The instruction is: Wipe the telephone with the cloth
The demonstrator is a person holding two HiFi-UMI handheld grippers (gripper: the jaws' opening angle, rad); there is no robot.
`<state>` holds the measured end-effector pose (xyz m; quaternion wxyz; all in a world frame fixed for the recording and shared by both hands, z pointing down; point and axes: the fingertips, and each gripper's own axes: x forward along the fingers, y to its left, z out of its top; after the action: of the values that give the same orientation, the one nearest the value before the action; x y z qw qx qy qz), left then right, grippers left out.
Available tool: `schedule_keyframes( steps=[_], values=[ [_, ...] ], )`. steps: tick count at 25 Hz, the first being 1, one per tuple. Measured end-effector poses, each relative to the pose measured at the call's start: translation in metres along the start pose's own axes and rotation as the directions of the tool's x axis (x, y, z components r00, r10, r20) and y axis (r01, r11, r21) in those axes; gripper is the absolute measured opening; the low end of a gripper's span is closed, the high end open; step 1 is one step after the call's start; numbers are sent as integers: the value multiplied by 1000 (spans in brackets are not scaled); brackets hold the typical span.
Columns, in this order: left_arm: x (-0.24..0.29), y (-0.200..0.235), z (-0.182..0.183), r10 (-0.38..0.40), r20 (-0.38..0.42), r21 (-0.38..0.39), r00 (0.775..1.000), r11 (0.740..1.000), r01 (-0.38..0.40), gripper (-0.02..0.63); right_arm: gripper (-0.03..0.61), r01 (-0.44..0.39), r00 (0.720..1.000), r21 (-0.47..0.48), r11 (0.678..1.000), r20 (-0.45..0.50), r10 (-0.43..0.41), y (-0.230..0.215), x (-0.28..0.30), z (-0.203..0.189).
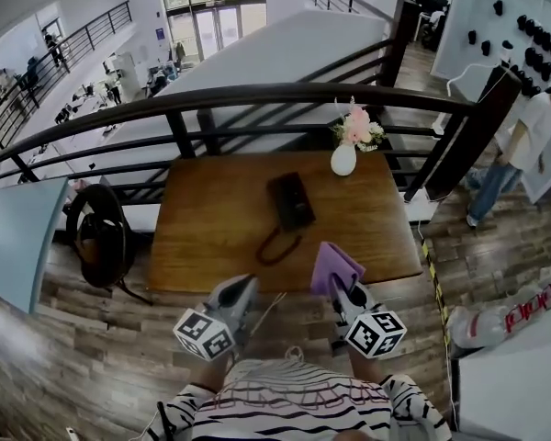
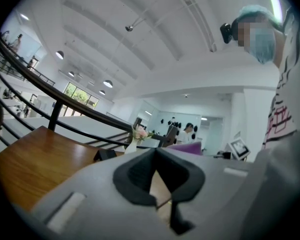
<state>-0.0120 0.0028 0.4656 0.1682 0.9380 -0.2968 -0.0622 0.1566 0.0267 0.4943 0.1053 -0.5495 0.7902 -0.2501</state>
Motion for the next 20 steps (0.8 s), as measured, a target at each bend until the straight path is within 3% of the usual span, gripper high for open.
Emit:
schedule_keyframes(
  steps=[10, 20],
  values=[
    [36, 26, -4, 16, -4, -29, 1000, 999, -17, -2, 35, -15, 999, 2, 1000, -40, 15, -28, 37, 10],
    [54, 88, 37, -14, -2, -26, 1000, 1000, 14, -2, 35, -8, 1000, -1, 1000, -15, 8, -10, 111, 32]
  ],
)
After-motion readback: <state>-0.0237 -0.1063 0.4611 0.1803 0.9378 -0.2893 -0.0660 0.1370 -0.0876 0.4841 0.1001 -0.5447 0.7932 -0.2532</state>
